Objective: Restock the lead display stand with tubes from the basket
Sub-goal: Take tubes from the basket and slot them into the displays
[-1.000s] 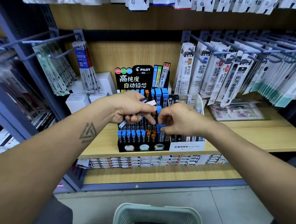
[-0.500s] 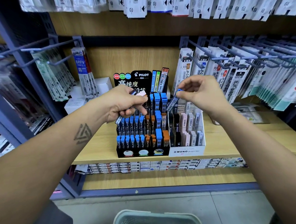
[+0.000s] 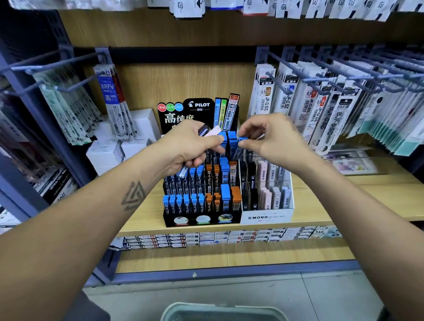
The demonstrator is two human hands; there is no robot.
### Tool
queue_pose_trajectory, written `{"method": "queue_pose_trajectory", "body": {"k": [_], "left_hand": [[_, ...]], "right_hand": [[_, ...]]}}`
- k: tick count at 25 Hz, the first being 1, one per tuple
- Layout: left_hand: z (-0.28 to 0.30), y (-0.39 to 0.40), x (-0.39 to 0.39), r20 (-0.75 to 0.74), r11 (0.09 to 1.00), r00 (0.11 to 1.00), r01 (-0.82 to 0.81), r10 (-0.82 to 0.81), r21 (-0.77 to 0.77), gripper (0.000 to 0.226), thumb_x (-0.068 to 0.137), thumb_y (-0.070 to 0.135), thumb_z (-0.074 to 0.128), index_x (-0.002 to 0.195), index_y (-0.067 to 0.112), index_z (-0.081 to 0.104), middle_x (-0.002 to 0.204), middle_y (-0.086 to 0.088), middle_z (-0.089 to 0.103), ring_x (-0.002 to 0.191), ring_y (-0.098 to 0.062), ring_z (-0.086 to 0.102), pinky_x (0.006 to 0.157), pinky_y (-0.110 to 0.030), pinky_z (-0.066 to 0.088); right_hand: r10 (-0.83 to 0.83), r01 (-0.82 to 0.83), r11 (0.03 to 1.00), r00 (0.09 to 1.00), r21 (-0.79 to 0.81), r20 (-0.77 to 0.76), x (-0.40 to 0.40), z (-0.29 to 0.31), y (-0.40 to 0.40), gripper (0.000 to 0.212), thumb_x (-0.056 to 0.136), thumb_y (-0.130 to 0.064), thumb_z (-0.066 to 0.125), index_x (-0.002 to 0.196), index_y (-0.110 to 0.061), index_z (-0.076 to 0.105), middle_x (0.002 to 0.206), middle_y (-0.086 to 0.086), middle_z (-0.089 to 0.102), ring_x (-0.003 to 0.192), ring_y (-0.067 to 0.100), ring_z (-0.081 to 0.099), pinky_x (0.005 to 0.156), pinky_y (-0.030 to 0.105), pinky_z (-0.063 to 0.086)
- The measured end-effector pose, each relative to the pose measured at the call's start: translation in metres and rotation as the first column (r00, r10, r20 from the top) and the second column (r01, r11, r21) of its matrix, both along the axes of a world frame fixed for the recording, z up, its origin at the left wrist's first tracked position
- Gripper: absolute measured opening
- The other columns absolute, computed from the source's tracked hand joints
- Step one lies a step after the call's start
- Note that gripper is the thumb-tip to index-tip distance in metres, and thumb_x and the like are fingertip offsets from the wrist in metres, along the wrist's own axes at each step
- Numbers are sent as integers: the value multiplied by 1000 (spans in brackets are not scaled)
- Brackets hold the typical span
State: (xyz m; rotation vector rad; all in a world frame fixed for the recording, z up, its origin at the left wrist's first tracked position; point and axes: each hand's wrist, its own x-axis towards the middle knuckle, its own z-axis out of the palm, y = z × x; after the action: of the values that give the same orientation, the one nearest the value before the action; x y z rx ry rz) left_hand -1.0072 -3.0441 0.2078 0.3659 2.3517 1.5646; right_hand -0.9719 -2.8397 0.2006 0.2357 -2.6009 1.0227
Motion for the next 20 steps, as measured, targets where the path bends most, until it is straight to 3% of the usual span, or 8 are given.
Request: {"method": "queue_pose_trajectory", "body": {"k": [3, 5, 10, 13, 17, 20], "left_hand": [[0, 1, 0, 1, 1000, 1000, 2, -2, 4, 13, 100, 19, 60, 103, 6, 57, 94, -7, 78, 32, -8, 37, 32, -16, 25], [1, 1, 1, 3, 1000, 1000, 6, -6, 11, 14, 100, 19, 60, 103, 5, 56, 94, -7, 78, 32, -8, 36, 32, -16, 26], [1, 0, 3, 3, 1000, 1000, 1, -1, 8, 16, 100, 20, 60, 104, 4, 56, 93, -8, 78, 32, -7, 36, 32, -16, 26], [-2, 1, 2, 16, 1000, 1000, -2, 2, 15, 17, 100, 19, 61, 105, 4, 55, 90, -10, 78, 32, -8, 35, 31, -16, 25], [-4, 1, 2, 32, 1000, 1000, -1, 1, 8, 23, 100, 19, 61, 111, 1, 53, 89, -11, 78, 32, -8, 34, 31, -15, 24], [-4, 1, 2, 66, 1000, 998, 18, -19, 23, 22, 100, 20, 62, 107, 2, 51, 88, -14, 77, 31, -8, 33, 31, -14, 23]], "right_hand": [[44, -41, 995, 999, -90, 29, 4, 8, 7, 15, 77, -7, 84, 82, -18, 74, 81, 3, 74, 76, 18, 69, 75, 32, 60], [32, -32, 994, 999, -107, -1, 6, 12, 11, 13, 77, -6, 83, 83, -14, 74, 82, 3, 73, 74, 13, 67, 74, 29, 60], [50, -50, 999, 999, 12, 21, 4, -1, -1, 16, 79, -12, 83, 83, -24, 73, 81, -5, 73, 77, 9, 69, 77, 29, 59], [30, -40, 993, 996, 107, 87, 3, -11, -7, 11, 81, -15, 82, 88, -21, 76, 82, -6, 73, 79, 10, 68, 79, 31, 57], [43, -94, 952, 983, 291, 178, 4, -25, -14, 17, 91, -17, 71, 106, -21, 78, 97, -7, 73, 92, 9, 64, 81, 18, 41], [6, -57, 961, 983, 271, 184, 3, -24, -11, 22, 95, -12, 63, 109, -22, 77, 100, -5, 75, 99, 13, 67, 87, 20, 45]]}}
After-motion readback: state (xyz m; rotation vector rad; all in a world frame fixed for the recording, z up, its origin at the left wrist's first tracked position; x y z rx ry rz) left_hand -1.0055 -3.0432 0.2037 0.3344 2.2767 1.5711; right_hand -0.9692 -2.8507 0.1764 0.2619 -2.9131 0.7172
